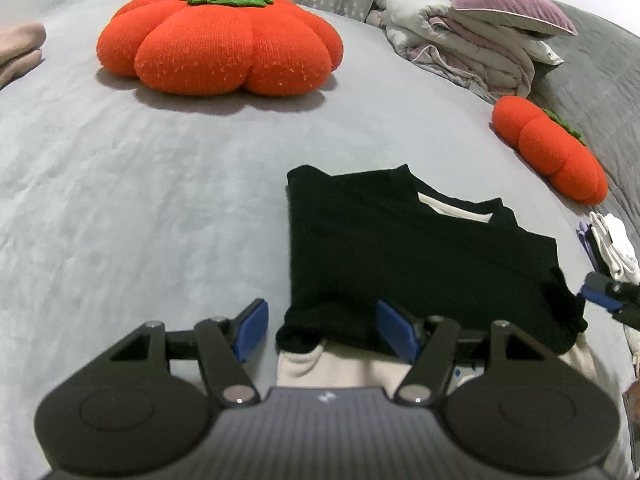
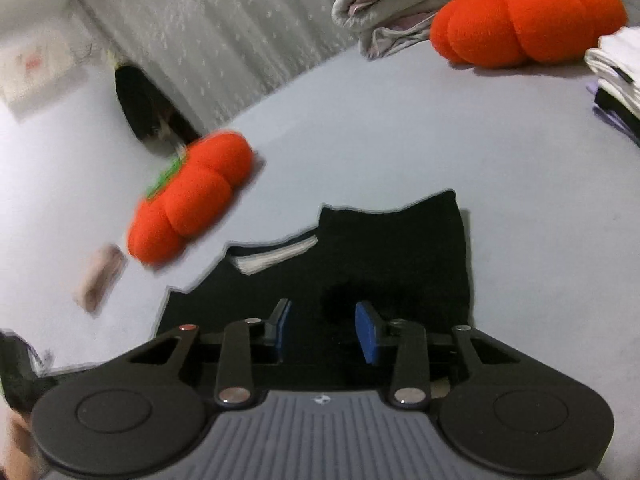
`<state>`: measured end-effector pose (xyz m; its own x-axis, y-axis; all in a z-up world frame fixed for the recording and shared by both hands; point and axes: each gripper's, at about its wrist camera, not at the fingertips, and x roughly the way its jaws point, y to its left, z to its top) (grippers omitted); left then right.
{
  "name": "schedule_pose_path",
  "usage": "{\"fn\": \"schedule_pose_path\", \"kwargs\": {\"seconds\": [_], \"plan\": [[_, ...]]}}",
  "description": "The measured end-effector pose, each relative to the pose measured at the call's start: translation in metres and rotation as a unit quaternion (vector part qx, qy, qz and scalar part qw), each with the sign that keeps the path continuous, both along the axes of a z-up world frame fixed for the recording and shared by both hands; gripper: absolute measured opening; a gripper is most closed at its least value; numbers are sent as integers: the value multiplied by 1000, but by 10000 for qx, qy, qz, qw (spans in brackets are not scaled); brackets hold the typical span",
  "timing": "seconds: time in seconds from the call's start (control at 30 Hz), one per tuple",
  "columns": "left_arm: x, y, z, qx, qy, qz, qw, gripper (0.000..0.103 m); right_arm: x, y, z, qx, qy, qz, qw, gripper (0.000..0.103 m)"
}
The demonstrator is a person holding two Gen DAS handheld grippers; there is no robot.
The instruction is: Fold clothes
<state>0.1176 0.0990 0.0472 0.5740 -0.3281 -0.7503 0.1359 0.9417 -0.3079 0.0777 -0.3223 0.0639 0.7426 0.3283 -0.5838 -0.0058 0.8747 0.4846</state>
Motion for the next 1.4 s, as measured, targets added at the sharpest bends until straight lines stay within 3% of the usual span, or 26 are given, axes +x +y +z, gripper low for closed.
{"fn": "schedule_pose_path", "kwargs": {"seconds": [0.13, 0.3, 0.37, 0.43, 0.47, 0.5, 0.53, 0.63, 0.67, 0.7, 0.73, 0.83, 0.97, 1.1, 1.23, 1.3, 1.37, 1.4], "plan": [[1, 1, 0, 18, -13, 72, 10000, 63, -3, -13, 4, -371, -3, -529, 9979, 36], [1, -7, -2, 70, -27, 28, 10000, 63, 0, -18, -5, 30, 183, -220, 9996, 43], [1, -12, -3, 139, -23, -15, 9999, 63, 1, -4, -5, -235, 154, 149, 9995, 44], [0, -14, -5, 212, -29, -50, 9998, 63, -1, 16, -6, -975, 138, 330, 9946, 43], [0, -15, -5, 239, -36, -62, 9997, 63, -2, 24, -8, -1323, 143, 349, 9905, 33], [0, -15, -5, 262, -42, -70, 9996, 63, -2, 27, -9, -1516, 159, 305, 9878, 10], [-1, -16, -5, 285, -48, -75, 9996, 63, -2, 28, -11, -1569, 194, 215, 9872, 10], [-1, -18, -6, 428, -71, -26, 9991, 60, -5, 6, -11, -729, 430, -382, 9957, 10], [-1, -19, -7, 515, -72, 12, 9986, 50, -8, -1, -11, -434, 511, -589, 9960, 10], [0, -21, -9, 619, -53, 55, 9981, 32, -11, -6, -12, -245, 597, -733, 9952, 10], [0, -22, -11, 702, -38, 98, 9975, 28, -13, -10, -15, -81, 714, -868, 9936, 10], [1, -22, -11, 755, -65, 157, 9970, 21, -18, -32, -26, 486, 1054, -1277, 9850, 10], [2, -22, -13, 839, -60, 150, 9963, 19, -29, -53, -33, 1372, 1368, -1866, 9631, 10], [5, -18, -12, 818, 0, 184, 9965, 16, -34, -61, -34, 1569, 1473, -2077, 9542, 10], [9, -7, -10, 450, 150, 333, 9983, 15, -27, -60, -38, 1820, 1623, -1692, 9549, 10], [12, -3, -11, 353, 211, 378, 9984, 15, -22, -57, -39, 1400, 1859, -1573, 9597, 10], [12, -4, -11, 376, 207, 369, 9984, 15, -19, -53, -31, 704, 1771, -1501, 9701, 12], [12, -4, -11, 381, 209, 368, 9984, 15, -18, -49, -22, 348, 1667, -1476, 9743, 26]]}}
